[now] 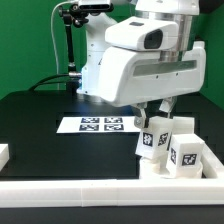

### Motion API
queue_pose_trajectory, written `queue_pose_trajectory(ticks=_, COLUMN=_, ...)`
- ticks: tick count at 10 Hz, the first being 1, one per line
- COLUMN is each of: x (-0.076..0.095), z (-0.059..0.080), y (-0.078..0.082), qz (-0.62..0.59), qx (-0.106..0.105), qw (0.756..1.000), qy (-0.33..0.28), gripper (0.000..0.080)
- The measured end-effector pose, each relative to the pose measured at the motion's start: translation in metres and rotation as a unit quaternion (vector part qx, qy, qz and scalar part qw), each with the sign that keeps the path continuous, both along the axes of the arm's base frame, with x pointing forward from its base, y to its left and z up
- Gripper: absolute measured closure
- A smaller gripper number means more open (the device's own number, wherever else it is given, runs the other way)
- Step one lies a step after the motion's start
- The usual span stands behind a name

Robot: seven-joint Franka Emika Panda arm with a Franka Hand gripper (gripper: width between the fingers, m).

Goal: Assemble stool

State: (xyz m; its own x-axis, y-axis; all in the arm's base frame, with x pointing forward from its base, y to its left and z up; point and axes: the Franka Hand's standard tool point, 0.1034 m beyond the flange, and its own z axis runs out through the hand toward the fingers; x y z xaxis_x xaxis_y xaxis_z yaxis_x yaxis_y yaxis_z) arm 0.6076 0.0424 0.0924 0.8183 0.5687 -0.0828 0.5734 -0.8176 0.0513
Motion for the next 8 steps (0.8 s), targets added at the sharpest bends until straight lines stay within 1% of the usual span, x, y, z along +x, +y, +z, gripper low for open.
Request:
queue_pose_trajectory(ticks=4, x=-0.0002, z=-0.0008, y=0.0001, qz=-0.132, qx=-0.004, qw=0.991, qy=-0.012, gripper=0.0459)
queue_pose_trajectory(ticks=6, x=0.0018, z=-0.0037, y=-0.0018, qz=-0.206, qx=0.012, qw=0.978, qy=-0.019, gripper=0.0459)
queue_pose_trajectory(ticks=7, x=0.0018, z=-0.0038, y=-0.0013, qz=-0.244, qx=0.016, qw=0.969, qy=-0.020, gripper=0.0459)
queue_pose_trajectory(ticks=8, x=0.0018, z=-0.0037, y=-0.0004, qz=-0.277, qx=0.015, qw=0.961, qy=-0.022, gripper=0.0459)
